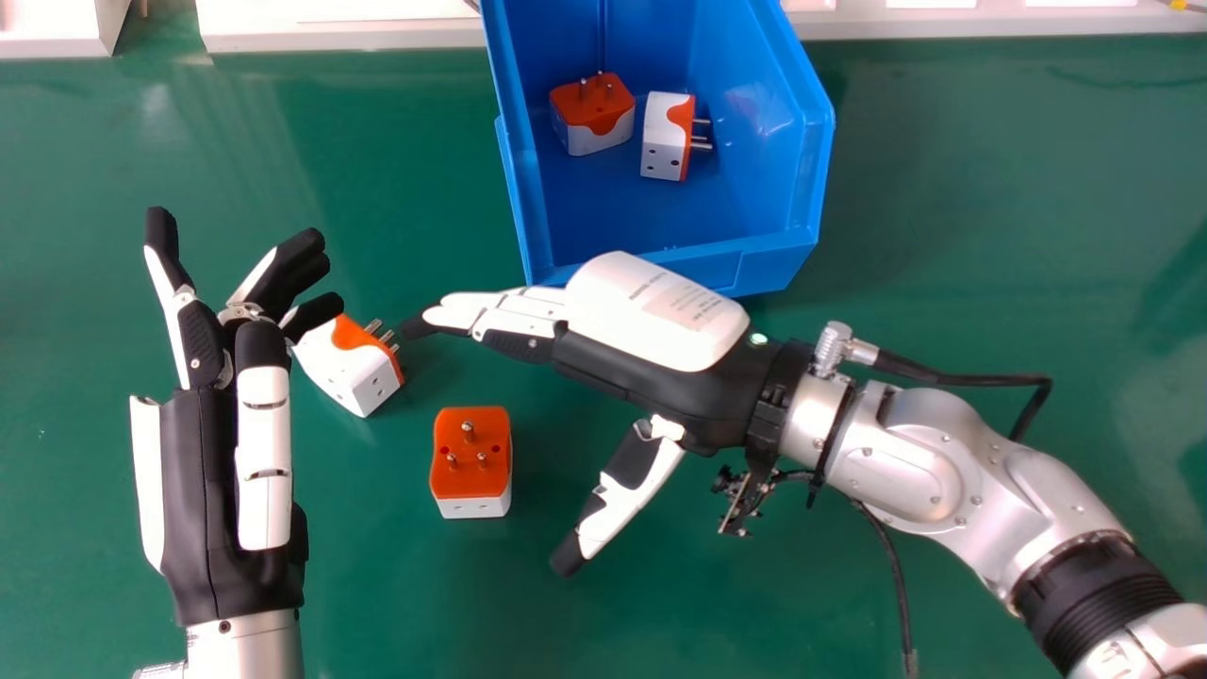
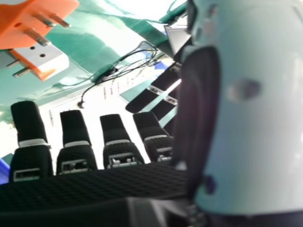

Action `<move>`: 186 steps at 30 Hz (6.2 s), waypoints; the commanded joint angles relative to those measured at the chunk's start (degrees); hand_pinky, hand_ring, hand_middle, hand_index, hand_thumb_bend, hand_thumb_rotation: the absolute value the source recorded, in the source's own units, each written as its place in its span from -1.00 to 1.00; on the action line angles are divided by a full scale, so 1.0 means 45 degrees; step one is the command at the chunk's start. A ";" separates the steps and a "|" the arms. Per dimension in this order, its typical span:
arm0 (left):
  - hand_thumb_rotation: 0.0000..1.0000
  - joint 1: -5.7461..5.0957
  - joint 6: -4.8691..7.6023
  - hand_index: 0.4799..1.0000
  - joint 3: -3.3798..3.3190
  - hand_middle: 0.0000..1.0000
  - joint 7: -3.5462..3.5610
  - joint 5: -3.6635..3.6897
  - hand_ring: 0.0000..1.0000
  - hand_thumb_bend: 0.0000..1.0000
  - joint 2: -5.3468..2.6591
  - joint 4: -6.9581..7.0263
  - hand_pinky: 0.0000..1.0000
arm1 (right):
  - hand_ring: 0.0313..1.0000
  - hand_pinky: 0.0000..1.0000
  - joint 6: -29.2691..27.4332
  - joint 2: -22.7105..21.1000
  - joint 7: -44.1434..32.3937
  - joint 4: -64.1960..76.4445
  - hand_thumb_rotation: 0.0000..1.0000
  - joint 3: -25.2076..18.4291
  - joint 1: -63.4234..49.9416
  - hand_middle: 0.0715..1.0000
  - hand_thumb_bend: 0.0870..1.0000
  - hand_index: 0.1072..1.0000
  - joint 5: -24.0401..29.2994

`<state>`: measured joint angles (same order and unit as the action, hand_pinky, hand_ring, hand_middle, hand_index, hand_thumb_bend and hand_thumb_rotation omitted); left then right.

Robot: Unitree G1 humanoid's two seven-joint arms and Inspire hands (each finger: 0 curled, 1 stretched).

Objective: Pick all objects and put in blue box

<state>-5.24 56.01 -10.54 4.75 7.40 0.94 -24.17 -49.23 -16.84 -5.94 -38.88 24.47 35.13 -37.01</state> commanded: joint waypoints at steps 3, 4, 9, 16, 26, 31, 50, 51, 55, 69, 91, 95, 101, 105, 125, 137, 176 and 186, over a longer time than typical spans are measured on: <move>0.79 0.0046 0.0466 0.14 -0.0056 0.64 -0.0082 -0.0097 0.65 -0.02 -0.0033 0.0116 0.52 | 0.68 0.37 0.0170 0.0188 0.0263 0.0035 -0.44 0.0176 0.0346 0.78 1.00 0.76 -0.0079; 0.79 0.0058 0.0508 0.14 -0.0054 0.64 -0.0075 -0.0077 0.65 -0.02 -0.0029 0.0073 0.52 | 0.68 0.37 0.0226 0.0213 0.0306 0.0016 -0.44 0.0229 0.0370 0.78 1.00 0.76 -0.0158; 0.79 0.0017 0.0424 0.14 -0.0017 0.64 -0.0100 -0.0065 0.65 -0.02 -0.0045 0.0162 0.52 | 0.68 0.37 0.0541 0.0351 0.0497 -0.0313 -0.40 0.0493 0.0628 0.78 0.96 0.77 -0.0518; 0.79 -0.0025 0.0363 0.15 0.0004 0.65 -0.0146 -0.0062 0.65 -0.02 -0.0060 0.0259 0.52 | 0.66 0.34 0.0753 0.0568 0.1127 -0.1003 -0.41 0.0897 0.0981 0.78 0.93 0.77 -0.0985; 0.79 -0.0011 0.0438 0.15 0.0012 0.65 0.0003 0.0132 0.65 -0.02 -0.0015 0.0147 0.53 | 0.64 0.37 0.1631 0.0628 0.2990 -0.1339 -0.42 0.1795 0.1564 0.76 0.93 0.77 -0.2779; 0.79 -0.0091 0.0378 0.15 0.0050 0.65 0.0057 0.0118 0.65 -0.02 -0.0053 0.0323 0.53 | 0.65 0.39 0.2070 0.0745 0.3393 -0.1533 -0.41 0.2164 0.1830 0.76 0.93 0.77 -0.3215; 0.78 -0.0010 0.0387 0.15 0.0009 0.64 0.0002 0.0002 0.65 -0.02 -0.0048 0.0218 0.52 | 0.65 0.41 0.2761 0.1374 0.4102 -0.2291 -0.40 0.3123 0.2434 0.77 0.95 0.75 -0.3553; 0.78 -0.0005 0.0392 0.15 0.0015 0.64 0.0024 0.0040 0.65 -0.02 -0.0042 0.0211 0.52 | 0.65 0.41 0.2804 0.1416 0.4160 -0.2321 -0.40 0.3177 0.2448 0.76 0.96 0.75 -0.3575; 0.79 -0.0045 0.0351 0.15 0.0046 0.64 0.0053 0.0087 0.65 -0.02 -0.0050 0.0344 0.52 | 0.65 0.41 0.3014 0.1628 0.4391 -0.2619 -0.40 0.3408 0.2585 0.76 0.97 0.74 -0.3701; 0.78 0.0022 0.0359 0.17 0.0094 0.64 0.0226 0.0314 0.66 -0.01 -0.0028 0.0235 0.53 | 0.64 0.40 0.3141 0.2202 0.4687 -0.3859 -0.39 0.3703 0.3255 0.76 0.97 0.72 -0.3705; 0.78 0.0185 0.0447 0.16 0.0054 0.63 0.0260 0.0209 0.65 -0.01 -0.0129 0.0165 0.55 | 0.57 0.33 0.3732 0.2869 0.5567 -0.5647 -0.49 0.4520 0.3850 0.69 0.95 0.65 -0.4050; 0.78 0.0180 0.0517 0.16 0.0042 0.63 0.0269 0.0222 0.64 -0.01 -0.0126 0.0118 0.54 | 0.58 0.34 0.3890 0.3026 0.5458 -0.6201 -0.53 0.4672 0.3945 0.70 0.94 0.66 -0.4019; 0.78 0.0185 0.0497 0.17 0.0027 0.63 0.0269 0.0248 0.64 -0.01 -0.0123 0.0120 0.54 | 0.59 0.35 0.4138 0.3158 0.5687 -0.6672 -0.55 0.4865 0.4077 0.70 0.93 0.67 -0.4104; 0.78 0.0170 0.0490 0.17 0.0017 0.63 0.0286 0.0296 0.64 -0.02 -0.0107 0.0133 0.54 | 0.59 0.35 0.4297 0.3257 0.5922 -0.6772 -0.55 0.5012 0.4083 0.70 0.93 0.67 -0.4175; 0.77 0.0148 0.0579 0.16 -0.0042 0.63 0.0290 0.0248 0.64 -0.01 -0.0026 0.0089 0.52 | 0.50 0.33 0.5117 0.3757 0.6602 -0.7856 -0.68 0.5873 0.4261 0.59 0.89 0.58 -0.4444; 0.76 0.0066 0.0482 0.16 -0.0007 0.63 0.0341 0.0309 0.64 -0.04 -0.0002 0.0235 0.53 | 0.27 0.06 0.5064 0.3708 0.7523 -0.7856 -0.92 0.6033 0.4210 0.36 0.64 0.31 -0.4468; 0.76 0.0227 0.0552 0.16 0.0042 0.63 0.0391 0.0393 0.63 -0.04 -0.0048 0.0052 0.51 | -0.64 -0.68 0.4424 0.3509 0.8417 -0.7771 -1.00 0.6165 0.4548 -0.16 -0.03 -0.16 -0.4650; 0.77 0.0123 0.0577 0.16 0.0061 0.63 0.0390 0.0370 0.64 -0.06 -0.0070 0.0148 0.51 | -0.42 -0.51 0.3604 0.3161 0.8066 -0.7554 -1.00 0.5531 0.4602 -0.21 -0.03 -0.10 -0.4035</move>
<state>-4.51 57.04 -10.42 6.24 9.07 0.61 -24.29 -32.40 -1.59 30.48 -73.66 50.71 54.30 -56.57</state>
